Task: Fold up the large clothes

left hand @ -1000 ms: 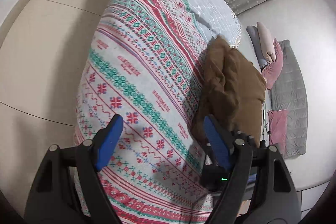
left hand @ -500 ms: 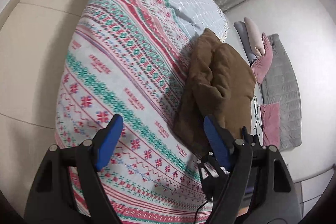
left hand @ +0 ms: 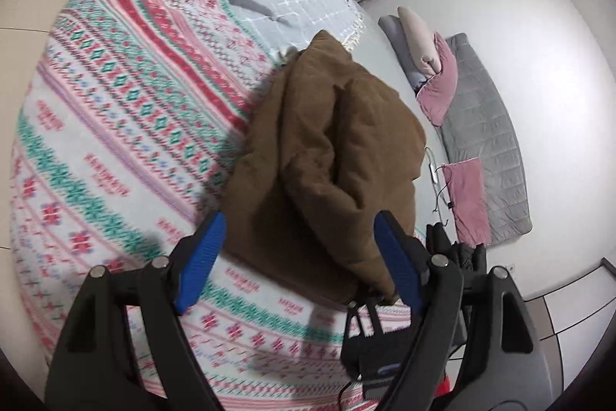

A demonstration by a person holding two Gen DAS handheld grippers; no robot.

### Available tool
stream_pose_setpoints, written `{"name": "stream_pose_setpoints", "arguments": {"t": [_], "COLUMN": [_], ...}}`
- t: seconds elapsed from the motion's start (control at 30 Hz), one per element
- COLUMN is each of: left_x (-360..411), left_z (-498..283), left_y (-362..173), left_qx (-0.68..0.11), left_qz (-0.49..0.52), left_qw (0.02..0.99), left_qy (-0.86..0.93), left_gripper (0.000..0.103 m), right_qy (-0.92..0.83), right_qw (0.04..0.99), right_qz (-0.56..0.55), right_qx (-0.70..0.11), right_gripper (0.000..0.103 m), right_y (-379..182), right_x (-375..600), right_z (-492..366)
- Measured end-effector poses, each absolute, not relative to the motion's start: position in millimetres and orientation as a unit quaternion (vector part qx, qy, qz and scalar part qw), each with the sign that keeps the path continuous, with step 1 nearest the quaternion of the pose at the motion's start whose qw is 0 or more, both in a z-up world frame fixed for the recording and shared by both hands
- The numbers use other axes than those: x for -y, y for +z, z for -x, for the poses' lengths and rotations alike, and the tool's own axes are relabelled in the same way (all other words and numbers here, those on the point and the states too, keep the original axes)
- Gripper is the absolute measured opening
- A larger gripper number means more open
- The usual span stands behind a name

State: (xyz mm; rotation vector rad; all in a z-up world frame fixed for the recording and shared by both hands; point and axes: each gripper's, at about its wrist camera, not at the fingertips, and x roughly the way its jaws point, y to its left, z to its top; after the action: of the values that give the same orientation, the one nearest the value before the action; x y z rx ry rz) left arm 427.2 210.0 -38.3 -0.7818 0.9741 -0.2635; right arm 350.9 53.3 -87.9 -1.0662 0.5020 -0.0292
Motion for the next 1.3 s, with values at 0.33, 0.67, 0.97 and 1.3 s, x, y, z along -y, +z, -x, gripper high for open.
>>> {"name": "stream_pose_setpoints", "arguments": {"t": [0.33,0.67,0.97,1.3], "left_x": [-161.2,-133.0,-141.9,-136.2], "left_z": [-459.6,-471.3,-474.5,-469.8], "left_y": [-42.6,-64.6,-75.1,-78.6], "left_qx": [-0.452,-0.475,-0.485,-0.491], "left_qz": [0.308,0.173,0.184,0.148], "left_qw": [0.832,0.860,0.851,0.854], "left_qy": [-0.098,-0.068,-0.086,-0.087], "left_gripper": [0.080,0.044,0.042,0.041], "right_qy": [0.058,0.132,0.236,0.231], "right_qw": [0.873,0.870,0.921,0.870], "right_qz": [0.417,0.407,0.079,0.009], "right_qx": [-0.247,-0.245,-0.300,-0.436], "right_gripper": [0.019,0.057,0.040,0.016], "right_y": [-65.5,-77.2,20.4,-55.1], "right_x": [-22.4,-15.9,80.3,76.3], "right_z": [-331.8,-294.8,-316.3,-361.4]}}
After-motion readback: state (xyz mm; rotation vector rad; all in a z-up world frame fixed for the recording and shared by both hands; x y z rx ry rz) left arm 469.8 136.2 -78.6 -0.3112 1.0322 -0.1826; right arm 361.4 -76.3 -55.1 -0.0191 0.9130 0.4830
